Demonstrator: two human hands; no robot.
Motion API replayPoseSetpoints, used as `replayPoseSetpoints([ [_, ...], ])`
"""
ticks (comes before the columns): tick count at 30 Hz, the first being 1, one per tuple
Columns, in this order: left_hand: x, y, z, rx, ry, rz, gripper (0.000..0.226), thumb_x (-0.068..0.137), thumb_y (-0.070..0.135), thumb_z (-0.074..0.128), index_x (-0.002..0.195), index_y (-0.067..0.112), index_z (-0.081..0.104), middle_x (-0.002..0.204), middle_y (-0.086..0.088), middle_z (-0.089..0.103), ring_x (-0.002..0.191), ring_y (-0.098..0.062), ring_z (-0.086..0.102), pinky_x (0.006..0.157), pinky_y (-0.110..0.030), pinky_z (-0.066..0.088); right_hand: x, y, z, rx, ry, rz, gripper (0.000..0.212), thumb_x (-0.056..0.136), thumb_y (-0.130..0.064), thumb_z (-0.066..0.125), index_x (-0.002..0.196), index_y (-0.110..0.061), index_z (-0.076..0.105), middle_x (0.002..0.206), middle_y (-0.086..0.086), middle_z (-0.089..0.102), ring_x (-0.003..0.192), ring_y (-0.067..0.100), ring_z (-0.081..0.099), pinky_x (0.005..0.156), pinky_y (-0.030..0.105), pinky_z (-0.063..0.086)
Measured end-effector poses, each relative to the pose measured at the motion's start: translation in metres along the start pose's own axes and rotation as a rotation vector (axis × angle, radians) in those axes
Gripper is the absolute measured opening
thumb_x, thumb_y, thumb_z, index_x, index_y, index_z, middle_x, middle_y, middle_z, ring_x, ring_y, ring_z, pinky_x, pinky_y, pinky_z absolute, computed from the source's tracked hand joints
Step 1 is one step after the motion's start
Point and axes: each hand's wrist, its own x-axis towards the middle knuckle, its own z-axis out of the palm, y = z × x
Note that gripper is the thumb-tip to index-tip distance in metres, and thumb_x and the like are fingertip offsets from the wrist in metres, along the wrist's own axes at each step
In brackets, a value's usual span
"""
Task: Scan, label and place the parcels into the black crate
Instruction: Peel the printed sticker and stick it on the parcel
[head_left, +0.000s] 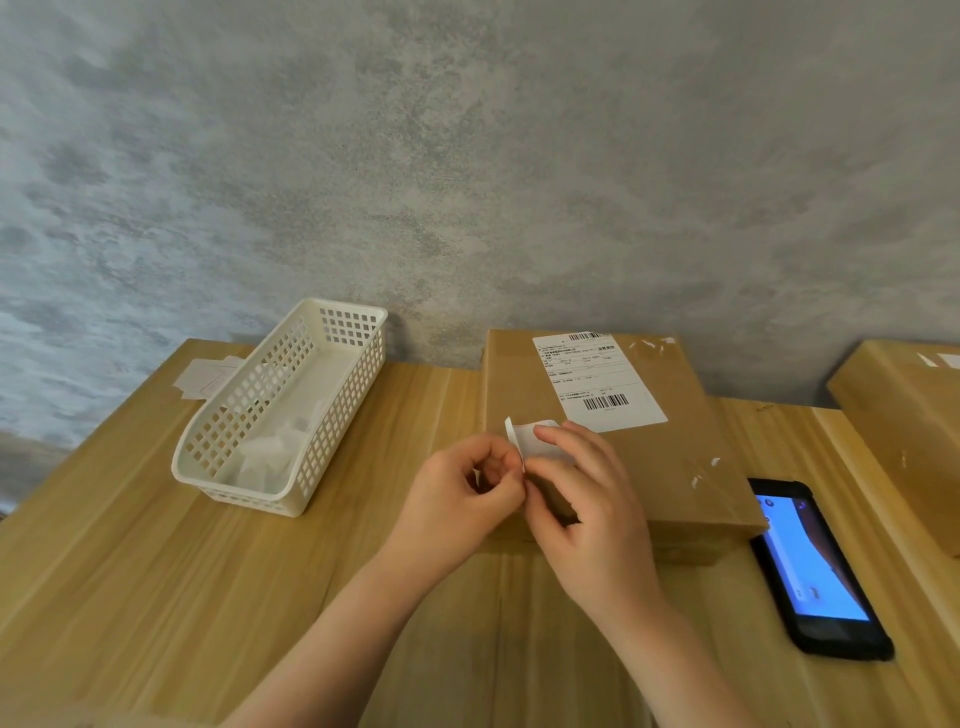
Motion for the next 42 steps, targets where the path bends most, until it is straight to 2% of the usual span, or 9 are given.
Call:
replayPoseSetpoints([
  [8, 0.001, -0.002, 0.001, 0.015, -0.003, 0.023, 0.014, 0.083, 0.005, 0.066, 0.076, 0.018, 0.065, 0.064, 0.008, 0.056, 0.059, -0.004, 0.047, 0.058, -0.020, 0.040, 0.001, -0.002, -0.002, 0.030, -0.001, 0.025, 0.018, 0.090, -0.020, 0.060, 0.095, -0.011, 0.075, 0.124, -0.002, 0.063, 0.127, 0.011, 0.050, 0.107, 0.018, 0.034],
  [11, 0.001, -0.006, 0.001, 0.001, -0.018, 0.058, 0.006, 0.084, 0.014, 0.063, 0.079, 0.016, 0.067, 0.066, 0.007, 0.057, 0.062, -0.005, 0.048, 0.059, -0.023, 0.041, 0.003, -0.003, -0.003, 0.057, -0.008, 0.061, 0.022, 0.093, -0.024, 0.056, 0.094, -0.013, 0.075, 0.122, -0.005, 0.064, 0.124, 0.010, 0.052, 0.104, 0.017, 0.036],
  [15, 0.000, -0.009, 0.000, -0.003, -0.063, 0.115, 0.014, 0.086, 0.027, 0.058, 0.086, 0.017, 0.068, 0.071, 0.004, 0.060, 0.066, -0.008, 0.050, 0.063, -0.027, 0.044, 0.005, -0.002, -0.004, 0.087, -0.021, 0.104, 0.024, 0.093, -0.029, 0.056, 0.091, -0.014, 0.075, 0.120, -0.008, 0.065, 0.123, 0.007, 0.052, 0.103, 0.016, 0.037],
  [18, 0.001, -0.011, -0.002, 0.000, -0.083, 0.121, 0.010, 0.089, 0.017, 0.058, 0.087, 0.015, 0.067, 0.071, 0.010, 0.058, 0.067, -0.007, 0.049, 0.065, -0.021, 0.042, 0.006, -0.002, -0.004, 0.086, -0.034, 0.105, 0.023, 0.092, -0.028, 0.056, 0.090, -0.014, 0.074, 0.119, -0.007, 0.065, 0.122, 0.008, 0.053, 0.103, 0.017, 0.037],
  [25, 0.000, -0.010, 0.000, 0.050, -0.081, 0.126, 0.016, 0.094, 0.002, 0.059, 0.087, 0.015, 0.066, 0.072, 0.005, 0.058, 0.068, -0.004, 0.048, 0.065, -0.015, 0.040, 0.005, -0.002, -0.002, 0.034, -0.044, 0.068, 0.022, 0.094, -0.023, 0.053, 0.094, -0.011, 0.071, 0.118, -0.003, 0.066, 0.123, 0.011, 0.053, 0.106, 0.019, 0.037],
  [30, -0.002, -0.011, 0.003, 0.111, -0.044, 0.165, 0.014, 0.091, 0.009, 0.060, 0.084, 0.020, 0.064, 0.073, 0.006, 0.058, 0.069, -0.006, 0.050, 0.064, -0.017, 0.040, 0.003, -0.003, 0.002, -0.003, -0.009, 0.049, 0.022, 0.094, -0.020, 0.054, 0.094, -0.008, 0.072, 0.115, 0.000, 0.067, 0.120, 0.014, 0.055, 0.105, 0.019, 0.037],
  [36, -0.002, -0.011, 0.006, 0.096, 0.010, 0.149, 0.005, 0.082, 0.021, 0.060, 0.079, 0.022, 0.063, 0.069, 0.005, 0.058, 0.066, -0.007, 0.051, 0.063, -0.029, 0.043, 0.002, -0.001, 0.003, -0.014, 0.007, 0.026, 0.021, 0.094, -0.018, 0.055, 0.094, -0.007, 0.072, 0.115, 0.000, 0.068, 0.119, 0.016, 0.056, 0.103, 0.020, 0.040],
  [39, -0.001, -0.011, 0.003, 0.067, -0.014, 0.135, 0.006, 0.080, 0.025, 0.059, 0.079, 0.022, 0.064, 0.070, 0.008, 0.059, 0.068, -0.004, 0.051, 0.065, -0.026, 0.043, 0.001, 0.000, 0.003, -0.009, 0.003, 0.019, 0.021, 0.094, -0.018, 0.055, 0.095, -0.008, 0.073, 0.116, 0.000, 0.068, 0.121, 0.016, 0.056, 0.103, 0.022, 0.041],
  [42, -0.001, -0.011, 0.001, 0.071, -0.032, 0.124, 0.006, 0.082, 0.017, 0.062, 0.081, 0.021, 0.067, 0.071, 0.006, 0.061, 0.069, -0.004, 0.052, 0.066, -0.024, 0.044, 0.000, -0.001, 0.001, -0.006, -0.006, 0.009, 0.021, 0.094, -0.019, 0.055, 0.097, -0.008, 0.073, 0.116, -0.001, 0.068, 0.121, 0.015, 0.056, 0.104, 0.021, 0.040],
])
